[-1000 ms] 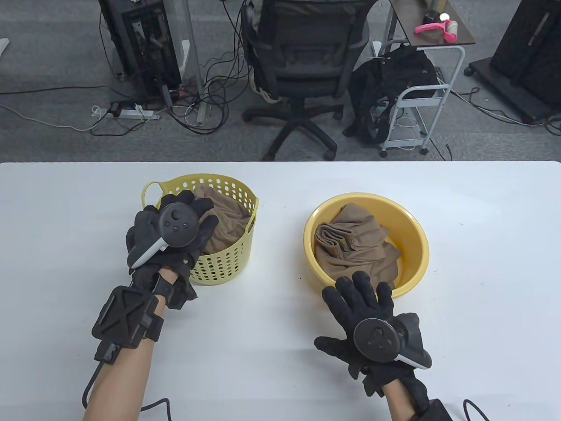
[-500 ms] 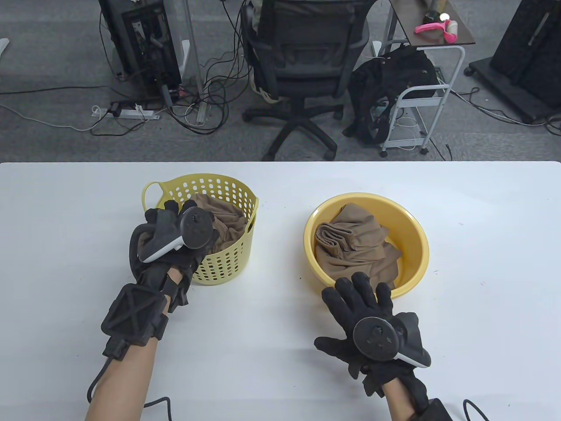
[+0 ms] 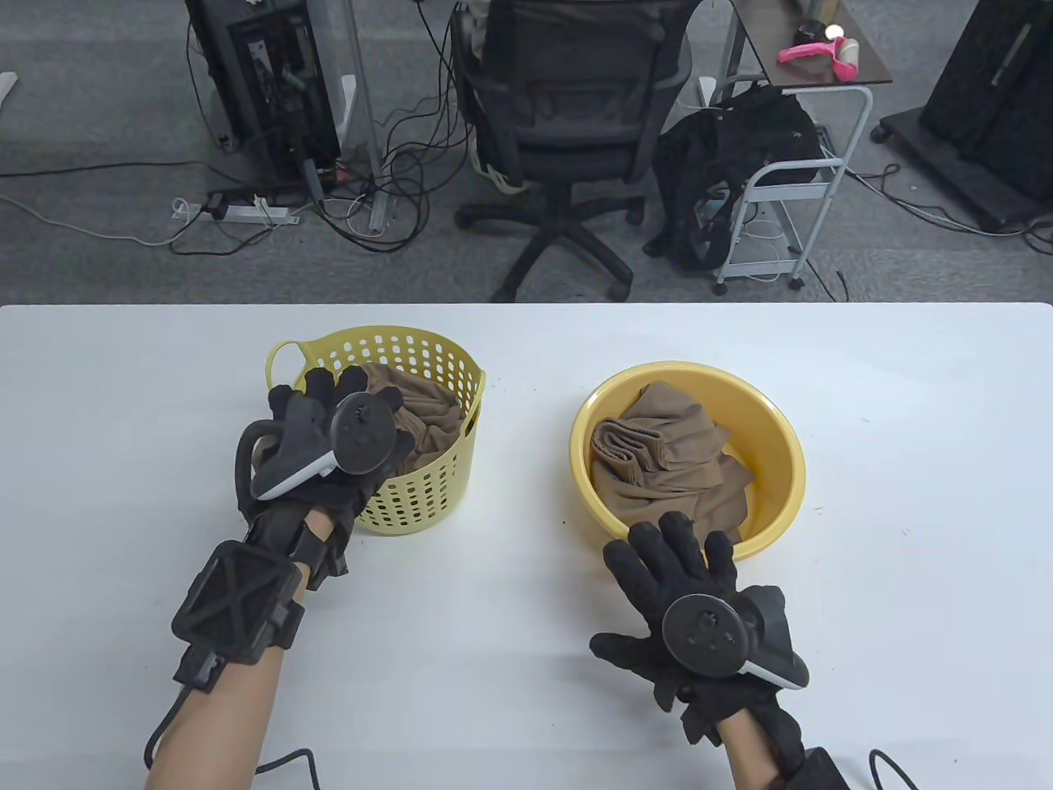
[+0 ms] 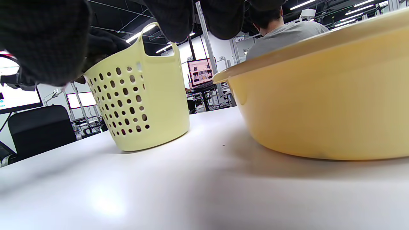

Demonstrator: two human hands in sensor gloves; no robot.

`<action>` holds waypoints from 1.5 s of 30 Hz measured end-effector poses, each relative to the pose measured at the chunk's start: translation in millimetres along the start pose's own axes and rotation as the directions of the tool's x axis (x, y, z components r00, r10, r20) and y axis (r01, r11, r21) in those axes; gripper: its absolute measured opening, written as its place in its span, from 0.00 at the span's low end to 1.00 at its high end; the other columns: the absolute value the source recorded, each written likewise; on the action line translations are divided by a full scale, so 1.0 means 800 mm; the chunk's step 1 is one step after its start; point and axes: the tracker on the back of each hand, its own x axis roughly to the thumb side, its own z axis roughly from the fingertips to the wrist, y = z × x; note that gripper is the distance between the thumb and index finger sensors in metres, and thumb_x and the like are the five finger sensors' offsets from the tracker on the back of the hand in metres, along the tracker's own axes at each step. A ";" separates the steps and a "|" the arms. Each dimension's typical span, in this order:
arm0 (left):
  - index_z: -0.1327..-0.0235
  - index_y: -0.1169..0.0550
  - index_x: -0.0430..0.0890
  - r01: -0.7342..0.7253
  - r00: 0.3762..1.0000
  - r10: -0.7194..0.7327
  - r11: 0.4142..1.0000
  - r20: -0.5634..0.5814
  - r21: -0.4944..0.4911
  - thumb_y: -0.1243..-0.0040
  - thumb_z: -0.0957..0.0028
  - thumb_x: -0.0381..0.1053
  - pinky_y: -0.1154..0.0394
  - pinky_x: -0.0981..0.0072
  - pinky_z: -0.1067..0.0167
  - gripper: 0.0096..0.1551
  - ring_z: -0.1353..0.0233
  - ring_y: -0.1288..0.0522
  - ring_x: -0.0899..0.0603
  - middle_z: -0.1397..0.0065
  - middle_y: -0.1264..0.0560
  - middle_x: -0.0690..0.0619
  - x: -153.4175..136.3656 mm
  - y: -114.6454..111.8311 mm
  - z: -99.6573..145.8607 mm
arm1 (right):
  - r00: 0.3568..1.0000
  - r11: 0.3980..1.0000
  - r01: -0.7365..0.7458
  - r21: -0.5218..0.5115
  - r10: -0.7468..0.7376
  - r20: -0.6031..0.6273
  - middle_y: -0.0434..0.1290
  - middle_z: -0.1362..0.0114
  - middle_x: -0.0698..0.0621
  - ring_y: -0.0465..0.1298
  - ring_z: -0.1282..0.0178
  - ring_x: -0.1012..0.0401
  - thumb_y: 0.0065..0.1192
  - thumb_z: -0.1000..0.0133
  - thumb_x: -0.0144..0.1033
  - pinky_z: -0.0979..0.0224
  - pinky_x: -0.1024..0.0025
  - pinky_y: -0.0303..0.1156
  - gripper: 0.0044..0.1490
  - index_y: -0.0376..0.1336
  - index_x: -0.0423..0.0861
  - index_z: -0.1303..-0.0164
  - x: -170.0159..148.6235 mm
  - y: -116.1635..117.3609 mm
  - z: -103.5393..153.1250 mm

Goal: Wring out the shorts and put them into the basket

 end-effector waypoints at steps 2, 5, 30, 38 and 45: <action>0.18 0.38 0.52 0.016 0.999 -0.017 1.000 0.028 0.020 0.50 0.37 0.63 0.61 0.18 0.35 0.36 0.16 0.52 0.19 0.10 0.47 0.32 0.007 0.009 0.011 | 1.000 1.000 -0.003 0.005 0.003 0.001 0.51 0.16 0.34 0.45 0.17 0.32 0.67 0.52 0.72 0.28 0.22 0.40 0.62 0.51 0.44 0.17 0.001 0.001 0.000; 0.18 0.38 0.52 0.004 0.996 -0.008 0.999 0.088 0.054 0.49 0.37 0.63 0.60 0.18 0.35 0.36 0.16 0.52 0.19 0.10 0.47 0.32 0.020 0.019 0.031 | 1.000 1.000 -0.003 0.011 0.003 0.000 0.51 0.16 0.34 0.45 0.17 0.32 0.67 0.52 0.72 0.28 0.22 0.40 0.62 0.51 0.44 0.17 0.001 0.001 0.000; 0.16 0.43 0.51 -0.031 0.935 -0.028 0.987 0.353 0.159 0.41 0.43 0.70 0.59 0.16 0.35 0.48 0.16 0.55 0.16 0.10 0.52 0.30 0.119 -0.067 0.117 | 1.000 1.000 -0.011 0.021 0.011 0.019 0.51 0.16 0.34 0.44 0.17 0.32 0.67 0.52 0.72 0.28 0.22 0.40 0.63 0.50 0.44 0.17 0.007 0.004 0.000; 0.16 0.43 0.51 -0.045 0.937 -0.001 0.991 0.350 0.124 0.41 0.44 0.71 0.60 0.17 0.35 0.49 0.16 0.55 0.17 0.10 0.53 0.31 0.122 -0.107 0.110 | 1.000 1.000 -0.011 0.019 0.011 0.017 0.51 0.16 0.33 0.45 0.17 0.32 0.67 0.52 0.72 0.28 0.22 0.40 0.63 0.50 0.44 0.17 0.008 0.004 0.001; 0.15 0.43 0.51 -0.049 0.945 0.016 0.994 0.327 0.093 0.42 0.43 0.72 0.60 0.16 0.35 0.49 0.16 0.55 0.17 0.10 0.53 0.31 0.117 -0.131 0.107 | 1.000 1.000 -0.011 0.025 0.011 0.018 0.51 0.16 0.33 0.45 0.17 0.32 0.67 0.53 0.72 0.28 0.22 0.40 0.63 0.51 0.44 0.17 0.008 0.005 0.001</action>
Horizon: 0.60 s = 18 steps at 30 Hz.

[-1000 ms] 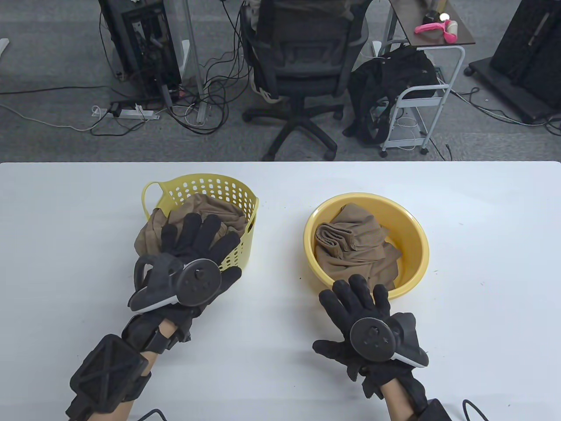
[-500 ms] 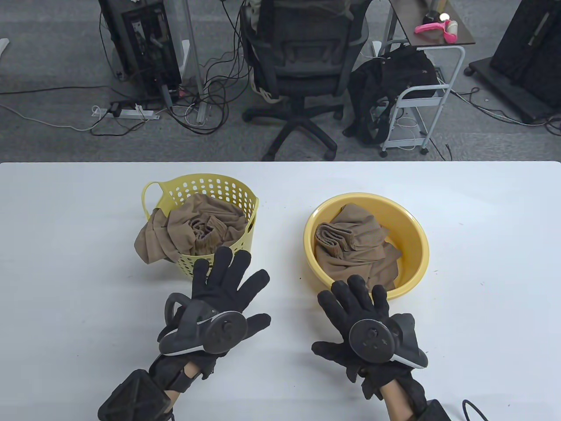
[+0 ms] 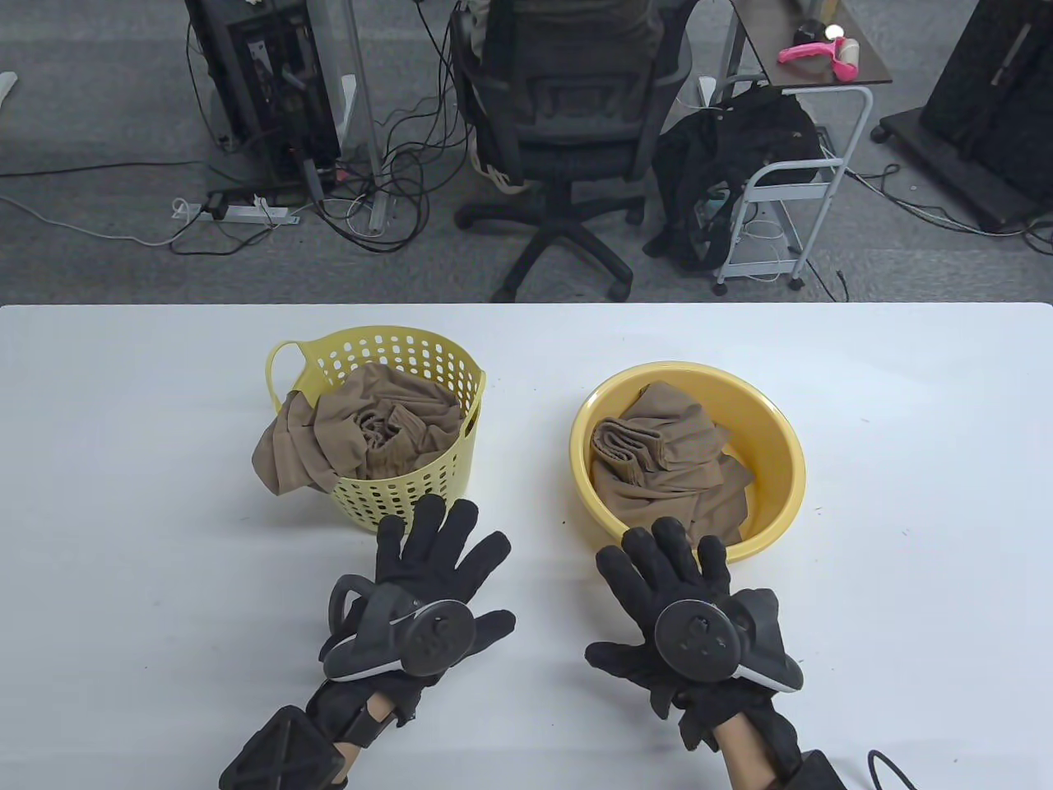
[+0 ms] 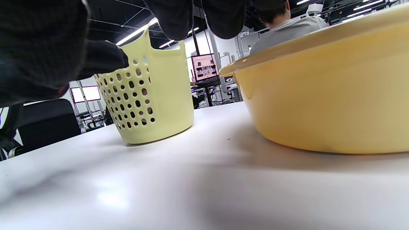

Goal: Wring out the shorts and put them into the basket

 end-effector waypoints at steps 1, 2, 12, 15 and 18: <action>0.15 0.43 0.51 -0.001 1.000 0.000 1.000 -0.003 -0.003 0.42 0.43 0.72 0.60 0.16 0.35 0.49 0.16 0.56 0.17 0.10 0.53 0.31 -0.001 -0.002 0.000 | 1.000 1.000 -0.001 0.001 0.001 0.000 0.51 0.16 0.33 0.45 0.17 0.32 0.67 0.53 0.72 0.28 0.22 0.40 0.63 0.51 0.44 0.17 0.000 0.000 0.000; 0.15 0.43 0.51 0.002 1.000 -0.002 1.000 -0.008 0.000 0.42 0.43 0.72 0.60 0.16 0.35 0.49 0.16 0.56 0.17 0.10 0.53 0.31 -0.002 -0.004 0.001 | 1.000 1.000 -0.002 0.003 0.002 -0.001 0.51 0.16 0.33 0.45 0.17 0.32 0.67 0.53 0.72 0.28 0.22 0.40 0.63 0.51 0.44 0.17 0.000 0.000 0.000; 0.15 0.45 0.52 0.001 1.000 -0.002 0.999 -0.027 -0.050 0.45 0.44 0.73 0.61 0.16 0.35 0.50 0.15 0.57 0.17 0.09 0.54 0.31 -0.016 -0.023 0.005 | 1.000 1.000 -0.004 0.015 0.004 -0.009 0.51 0.16 0.33 0.45 0.17 0.32 0.67 0.53 0.72 0.28 0.22 0.40 0.64 0.50 0.44 0.17 0.000 0.002 -0.001; 0.15 0.45 0.52 -0.002 1.000 0.000 0.998 -0.021 -0.056 0.45 0.44 0.73 0.61 0.16 0.35 0.50 0.15 0.57 0.17 0.09 0.54 0.31 -0.016 -0.023 0.005 | 1.000 1.000 -0.003 0.020 0.003 -0.011 0.50 0.16 0.33 0.44 0.17 0.32 0.67 0.53 0.72 0.28 0.22 0.40 0.63 0.50 0.44 0.17 0.001 0.003 -0.001; 0.15 0.45 0.52 -0.001 1.000 0.000 0.999 -0.018 -0.055 0.45 0.44 0.73 0.61 0.16 0.35 0.50 0.15 0.57 0.17 0.09 0.54 0.31 -0.017 -0.021 0.006 | 1.000 1.000 -0.015 0.027 0.016 -0.013 0.50 0.16 0.33 0.44 0.18 0.31 0.67 0.53 0.72 0.28 0.21 0.40 0.64 0.50 0.44 0.17 0.001 0.004 -0.002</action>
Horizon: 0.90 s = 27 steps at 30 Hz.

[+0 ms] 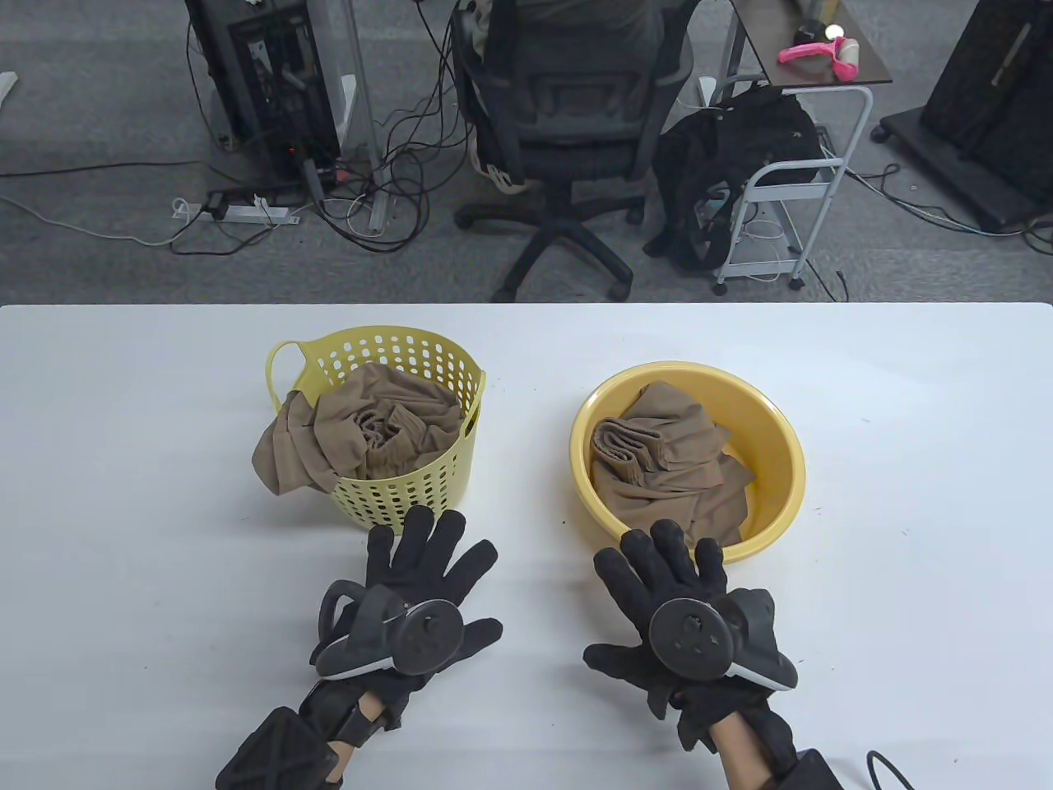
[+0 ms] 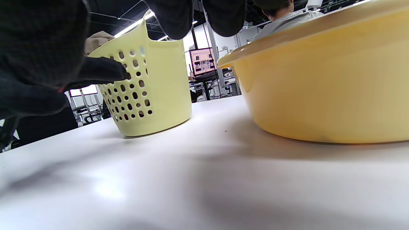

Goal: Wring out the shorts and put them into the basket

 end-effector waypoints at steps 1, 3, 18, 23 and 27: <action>0.15 0.45 0.52 -0.003 1.000 0.003 1.000 0.000 0.005 0.45 0.44 0.73 0.61 0.16 0.35 0.50 0.15 0.57 0.17 0.09 0.54 0.31 0.000 0.001 0.001 | 1.000 1.000 -0.007 -0.001 0.007 0.003 0.50 0.16 0.33 0.44 0.18 0.30 0.67 0.52 0.72 0.28 0.21 0.40 0.63 0.50 0.44 0.17 0.000 -0.001 0.000; 0.14 0.45 0.51 -0.010 1.000 0.010 1.000 0.004 0.009 0.45 0.44 0.73 0.61 0.16 0.35 0.50 0.15 0.56 0.17 0.09 0.54 0.31 -0.001 0.003 0.003 | 1.000 1.000 0.000 -0.009 0.000 -0.004 0.49 0.16 0.33 0.44 0.18 0.30 0.67 0.52 0.72 0.28 0.21 0.41 0.63 0.50 0.44 0.17 -0.001 -0.003 0.000; 0.15 0.45 0.51 -0.061 0.998 0.060 0.998 0.015 0.013 0.44 0.44 0.72 0.61 0.16 0.35 0.50 0.15 0.56 0.17 0.09 0.54 0.31 -0.007 0.005 0.010 | 0.996 0.998 -0.047 0.035 0.050 -0.074 0.44 0.15 0.31 0.42 0.19 0.27 0.64 0.49 0.72 0.26 0.22 0.45 0.64 0.45 0.43 0.15 -0.013 -0.028 -0.025; 0.15 0.45 0.51 -0.065 0.998 0.065 0.998 0.015 0.013 0.44 0.44 0.72 0.61 0.16 0.35 0.50 0.15 0.56 0.17 0.09 0.54 0.31 -0.008 0.005 0.010 | 0.993 0.997 -0.068 0.045 0.072 -0.092 0.43 0.15 0.31 0.43 0.18 0.28 0.63 0.49 0.72 0.26 0.23 0.46 0.64 0.45 0.42 0.15 -0.018 -0.042 -0.043; 0.15 0.45 0.51 -0.073 0.997 0.073 0.997 0.007 0.017 0.44 0.44 0.72 0.61 0.16 0.35 0.50 0.15 0.56 0.17 0.09 0.54 0.31 -0.011 0.006 0.011 | 0.991 0.996 -0.067 0.062 0.074 -0.113 0.43 0.15 0.31 0.43 0.18 0.28 0.63 0.49 0.72 0.25 0.24 0.47 0.65 0.45 0.42 0.15 -0.023 -0.048 -0.062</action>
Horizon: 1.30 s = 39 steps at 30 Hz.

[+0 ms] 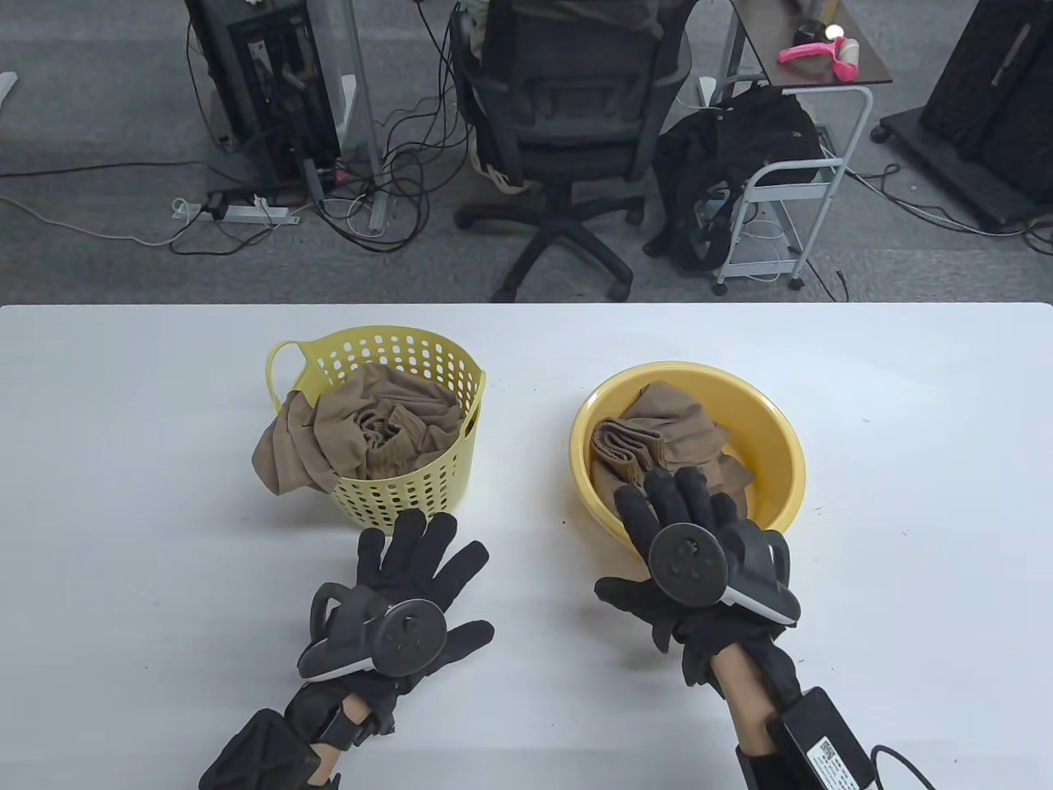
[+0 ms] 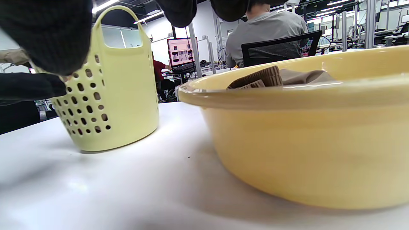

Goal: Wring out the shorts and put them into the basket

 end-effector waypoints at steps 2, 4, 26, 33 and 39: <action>0.15 0.45 0.51 -0.008 1.000 0.008 1.000 -0.004 0.002 0.44 0.44 0.72 0.61 0.16 0.36 0.50 0.15 0.56 0.17 0.09 0.54 0.31 -0.002 0.000 0.000 | 1.000 1.000 -0.002 0.012 0.002 -0.007 0.44 0.16 0.31 0.44 0.18 0.29 0.63 0.49 0.72 0.25 0.25 0.49 0.65 0.45 0.42 0.15 -0.002 -0.003 -0.010; 0.15 0.45 0.51 -0.015 1.000 0.015 1.000 -0.009 0.002 0.44 0.44 0.72 0.61 0.16 0.36 0.50 0.15 0.56 0.17 0.09 0.54 0.31 -0.005 0.001 0.001 | 1.000 1.000 0.003 0.021 -0.003 -0.024 0.44 0.15 0.31 0.45 0.18 0.29 0.63 0.48 0.71 0.25 0.27 0.51 0.64 0.45 0.42 0.15 -0.007 -0.006 -0.023; 0.15 0.45 0.51 -0.028 1.000 0.028 1.000 0.001 -0.003 0.44 0.44 0.72 0.62 0.16 0.36 0.50 0.15 0.57 0.17 0.09 0.54 0.31 -0.007 0.001 0.001 | 0.974 0.976 -0.104 0.193 0.140 -0.180 0.51 0.18 0.31 0.56 0.22 0.31 0.73 0.51 0.62 0.27 0.40 0.62 0.63 0.49 0.37 0.18 -0.046 0.003 -0.133; 0.15 0.45 0.51 -0.033 0.999 0.033 0.999 -0.004 0.002 0.44 0.44 0.72 0.62 0.16 0.36 0.50 0.15 0.57 0.17 0.09 0.54 0.31 -0.009 0.002 0.002 | 0.965 0.963 -0.130 0.236 0.178 -0.195 0.52 0.18 0.31 0.57 0.23 0.31 0.75 0.53 0.62 0.27 0.40 0.62 0.65 0.49 0.37 0.19 -0.052 0.012 -0.155; 0.15 0.45 0.51 -0.030 1.000 0.030 1.000 -0.002 0.006 0.44 0.44 0.72 0.62 0.16 0.36 0.50 0.15 0.57 0.17 0.09 0.54 0.31 -0.010 0.003 0.002 | 0.956 0.953 -0.142 0.268 0.202 -0.212 0.53 0.19 0.32 0.58 0.23 0.32 0.76 0.54 0.61 0.27 0.40 0.62 0.65 0.51 0.36 0.19 -0.061 0.015 -0.171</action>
